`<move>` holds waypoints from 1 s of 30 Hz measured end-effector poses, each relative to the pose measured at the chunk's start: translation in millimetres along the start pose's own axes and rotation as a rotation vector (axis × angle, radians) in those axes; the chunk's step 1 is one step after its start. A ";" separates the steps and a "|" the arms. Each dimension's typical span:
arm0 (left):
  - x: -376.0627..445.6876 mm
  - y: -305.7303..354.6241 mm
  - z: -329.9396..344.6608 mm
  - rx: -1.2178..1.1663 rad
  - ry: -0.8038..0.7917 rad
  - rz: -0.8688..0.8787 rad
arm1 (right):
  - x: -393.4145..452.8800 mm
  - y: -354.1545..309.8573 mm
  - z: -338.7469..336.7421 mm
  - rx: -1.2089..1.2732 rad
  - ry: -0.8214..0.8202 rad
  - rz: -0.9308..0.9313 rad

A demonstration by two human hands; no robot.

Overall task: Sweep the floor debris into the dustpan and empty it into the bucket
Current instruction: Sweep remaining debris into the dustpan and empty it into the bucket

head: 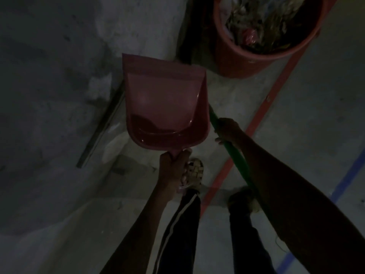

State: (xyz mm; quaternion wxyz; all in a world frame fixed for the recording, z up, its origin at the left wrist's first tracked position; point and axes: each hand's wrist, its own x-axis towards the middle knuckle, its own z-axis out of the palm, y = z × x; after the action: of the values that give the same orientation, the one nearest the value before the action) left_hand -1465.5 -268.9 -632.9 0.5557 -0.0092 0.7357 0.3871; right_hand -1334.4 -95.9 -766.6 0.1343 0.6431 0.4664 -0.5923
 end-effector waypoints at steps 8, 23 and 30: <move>5.2 -21.7 -10.2 0.038 0.028 -0.012 | -52.1 155.4 -27.9 0.094 0.166 0.043; -43.1 -116.5 77.3 0.094 -0.026 -0.049 | -119.4 300.6 -5.3 -0.224 0.295 -0.344; -45.7 -145.5 116.1 0.061 -0.069 -0.059 | -105.8 275.3 36.6 -0.245 0.001 -0.514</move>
State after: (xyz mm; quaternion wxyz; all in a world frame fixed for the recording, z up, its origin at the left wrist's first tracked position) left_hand -1289.3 -322.5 -686.2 0.5918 -0.0006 0.7272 0.3479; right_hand -1134.2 -314.6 -786.9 0.0564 0.4832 0.6823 -0.5456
